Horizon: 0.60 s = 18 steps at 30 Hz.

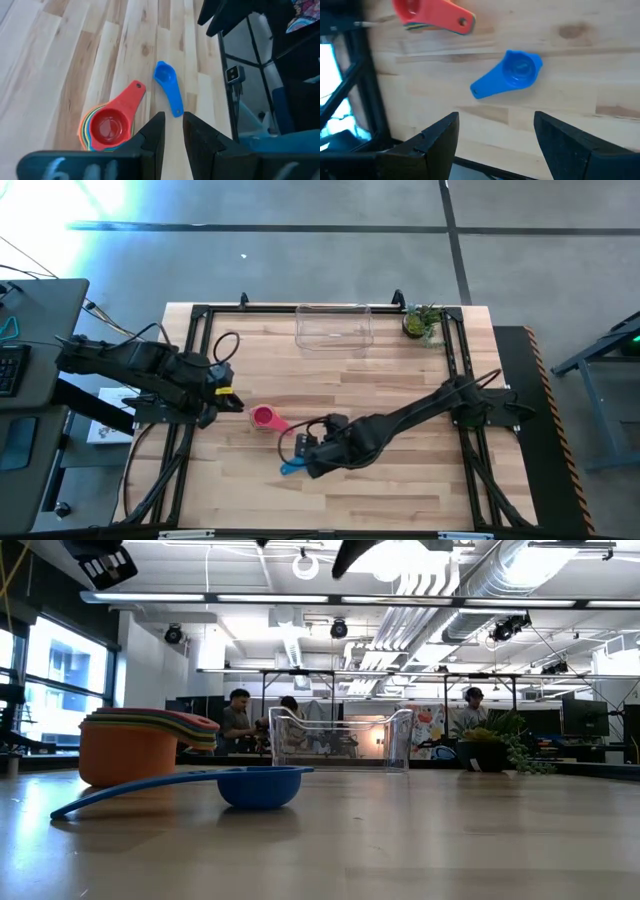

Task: Nest measuring cups in basket
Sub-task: Stack the blue measuring cup on top of the red measuring cup

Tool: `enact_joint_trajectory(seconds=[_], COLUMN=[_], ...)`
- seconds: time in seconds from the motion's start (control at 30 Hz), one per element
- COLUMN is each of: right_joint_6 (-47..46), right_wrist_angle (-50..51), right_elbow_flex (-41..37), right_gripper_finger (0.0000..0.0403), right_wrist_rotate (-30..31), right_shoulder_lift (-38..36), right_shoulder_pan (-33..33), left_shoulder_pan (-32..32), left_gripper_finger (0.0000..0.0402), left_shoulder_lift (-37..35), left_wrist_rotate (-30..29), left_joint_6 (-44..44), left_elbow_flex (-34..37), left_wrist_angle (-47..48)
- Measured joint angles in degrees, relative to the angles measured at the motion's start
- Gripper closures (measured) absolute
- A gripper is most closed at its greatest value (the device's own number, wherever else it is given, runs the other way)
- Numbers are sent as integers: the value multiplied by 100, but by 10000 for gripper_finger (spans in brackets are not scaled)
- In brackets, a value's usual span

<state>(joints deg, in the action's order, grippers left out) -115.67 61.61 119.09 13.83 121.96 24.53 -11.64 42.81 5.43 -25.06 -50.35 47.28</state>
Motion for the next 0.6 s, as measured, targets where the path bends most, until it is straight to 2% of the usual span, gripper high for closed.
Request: enact_joint_trajectory(seconds=[0.33, 0.6], right_joint_6=[-464, -796], right_wrist_angle=[-138, -154], right_elbow_flex=[0, 4], right_gripper_finger=[153, 153], right_wrist_rotate=[-402, -446], right_shoulder_lift=[556, 821], right_shoulder_pan=[0, 0], left_shoulder_pan=[-2, -4], left_gripper_finger=[344, 344], left_shoulder_lift=[2, 2], left_wrist_rotate=[0, 0], left_joint_6=[173, 172], left_elbow_flex=[0, 0], left_wrist_angle=[99, 99])
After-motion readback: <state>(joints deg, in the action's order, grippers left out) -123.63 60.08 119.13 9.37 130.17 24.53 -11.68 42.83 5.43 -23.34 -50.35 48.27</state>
